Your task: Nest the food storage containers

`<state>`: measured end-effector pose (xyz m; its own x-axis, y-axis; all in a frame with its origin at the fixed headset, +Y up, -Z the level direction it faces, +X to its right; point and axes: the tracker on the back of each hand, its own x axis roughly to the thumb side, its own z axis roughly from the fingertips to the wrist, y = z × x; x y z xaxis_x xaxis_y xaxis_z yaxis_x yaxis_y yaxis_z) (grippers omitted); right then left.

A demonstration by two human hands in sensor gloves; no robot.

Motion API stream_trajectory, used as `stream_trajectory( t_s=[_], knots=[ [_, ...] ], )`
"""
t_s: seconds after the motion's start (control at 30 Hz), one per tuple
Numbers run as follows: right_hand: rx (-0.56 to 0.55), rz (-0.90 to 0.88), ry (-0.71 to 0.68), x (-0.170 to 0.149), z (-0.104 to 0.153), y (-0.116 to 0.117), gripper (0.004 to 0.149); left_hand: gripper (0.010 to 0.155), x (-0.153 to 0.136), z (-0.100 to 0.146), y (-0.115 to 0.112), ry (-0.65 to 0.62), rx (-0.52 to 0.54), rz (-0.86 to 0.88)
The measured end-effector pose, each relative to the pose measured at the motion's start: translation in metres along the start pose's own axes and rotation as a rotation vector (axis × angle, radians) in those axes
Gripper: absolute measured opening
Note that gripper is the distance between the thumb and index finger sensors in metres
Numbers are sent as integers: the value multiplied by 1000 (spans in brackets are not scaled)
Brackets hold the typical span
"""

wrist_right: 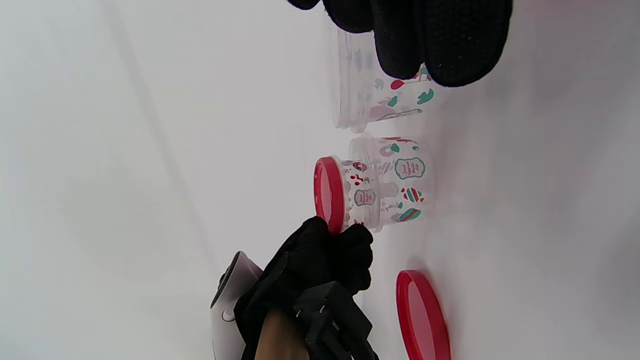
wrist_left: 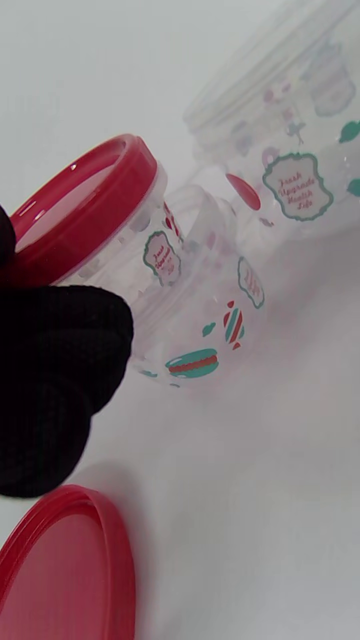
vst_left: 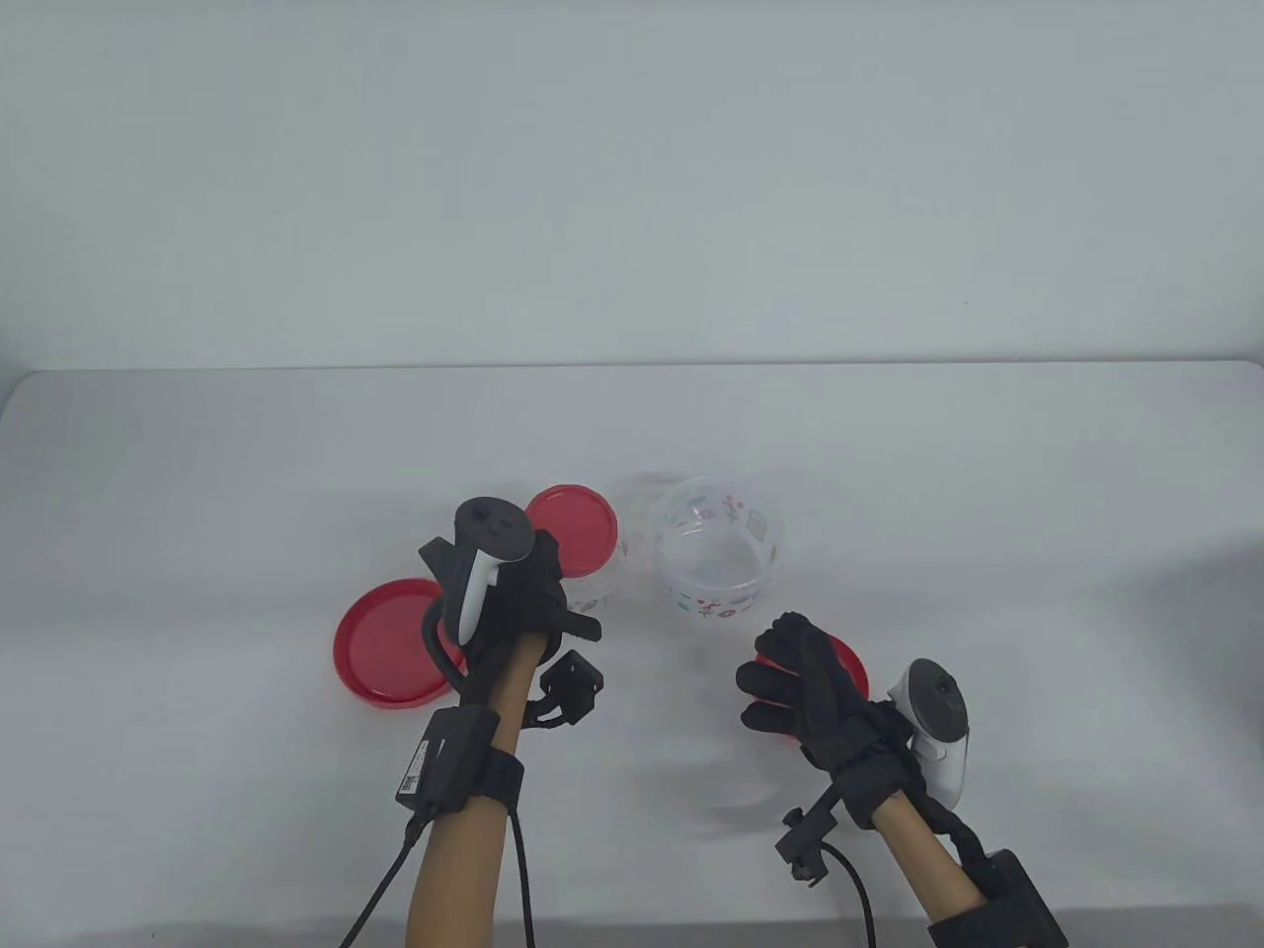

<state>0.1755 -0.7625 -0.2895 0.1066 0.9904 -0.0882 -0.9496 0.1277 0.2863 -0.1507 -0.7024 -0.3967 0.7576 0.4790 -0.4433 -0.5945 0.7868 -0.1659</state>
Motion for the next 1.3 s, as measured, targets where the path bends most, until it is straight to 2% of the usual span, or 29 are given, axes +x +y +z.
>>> stream_trajectory(
  t_s=[0.17,0.3,0.57,0.7,0.87,0.97,1.13,1.3],
  knots=[
    [1,0,2,0,0,0,72,68,-2,-7,-11,96,10,-154],
    [3,0,6,0,-1,1,72,69,-9,-13,-20,120,-19,-172],
    [2,2,11,1,-1,1,72,69,-22,-18,-24,93,-80,23],
    [-7,11,15,0,-2,1,70,68,-30,-22,-29,66,-157,245],
    [-24,25,22,1,-1,0,65,66,-36,-23,-31,33,-201,411],
    [-17,8,21,1,-2,1,66,64,-40,-17,-25,1,-161,415],
    [19,-20,23,2,-1,4,70,64,-38,12,-6,-133,-38,325],
    [53,0,27,3,-1,7,70,63,-31,55,11,-276,-83,245]
  ],
)
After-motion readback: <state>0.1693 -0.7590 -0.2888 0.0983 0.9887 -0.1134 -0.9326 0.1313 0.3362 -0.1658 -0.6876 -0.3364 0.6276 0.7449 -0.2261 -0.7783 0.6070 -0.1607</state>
